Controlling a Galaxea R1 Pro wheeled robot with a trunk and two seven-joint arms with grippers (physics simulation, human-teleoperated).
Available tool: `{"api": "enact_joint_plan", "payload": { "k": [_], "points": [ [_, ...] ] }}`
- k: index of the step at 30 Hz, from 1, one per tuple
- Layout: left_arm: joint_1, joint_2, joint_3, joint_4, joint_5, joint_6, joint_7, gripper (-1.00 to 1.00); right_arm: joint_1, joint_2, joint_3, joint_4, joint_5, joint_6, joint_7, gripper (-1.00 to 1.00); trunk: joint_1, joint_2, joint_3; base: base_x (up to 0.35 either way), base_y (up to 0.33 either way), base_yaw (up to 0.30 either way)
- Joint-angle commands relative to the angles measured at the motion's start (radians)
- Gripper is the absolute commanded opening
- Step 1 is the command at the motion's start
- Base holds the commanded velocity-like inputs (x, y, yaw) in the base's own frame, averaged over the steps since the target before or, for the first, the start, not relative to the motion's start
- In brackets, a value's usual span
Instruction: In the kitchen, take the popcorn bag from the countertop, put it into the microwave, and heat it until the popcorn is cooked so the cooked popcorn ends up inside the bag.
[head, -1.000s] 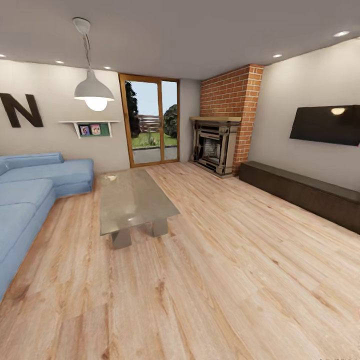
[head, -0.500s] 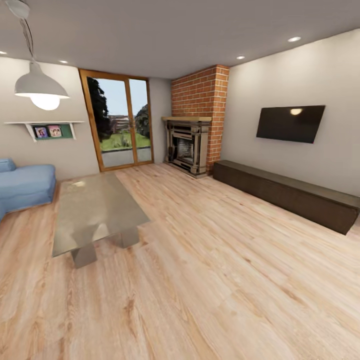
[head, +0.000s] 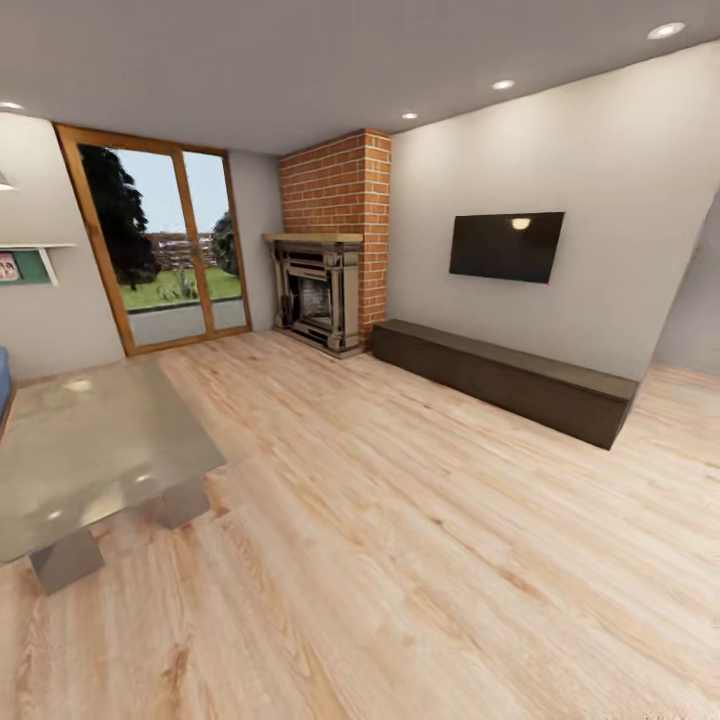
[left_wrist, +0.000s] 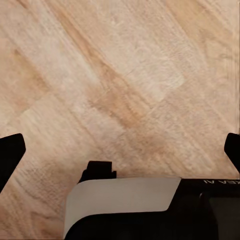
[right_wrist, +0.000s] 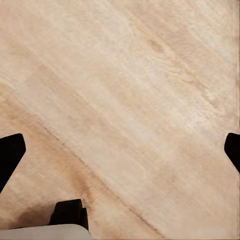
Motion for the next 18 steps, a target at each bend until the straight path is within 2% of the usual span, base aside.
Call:
{"api": "enact_joint_plan", "payload": {
  "k": [1,18],
  "points": [
    [0.0,0.0,0.003,0.001,0.001,-0.003,0.0,1.0,-0.001,0.0,-0.003,0.001,-0.001,-0.004,0.001,1.0,0.0,0.0,-0.001,0.239,-0.275,-0.299],
    [0.0,0.0,0.006,0.001,0.003,-0.003,0.0,1.0,-0.001,0.002,-0.001,0.001,-0.001,-0.004,0.001,1.0,0.0,0.0,-0.001,0.244,-0.271,-0.299]
  ]
}}
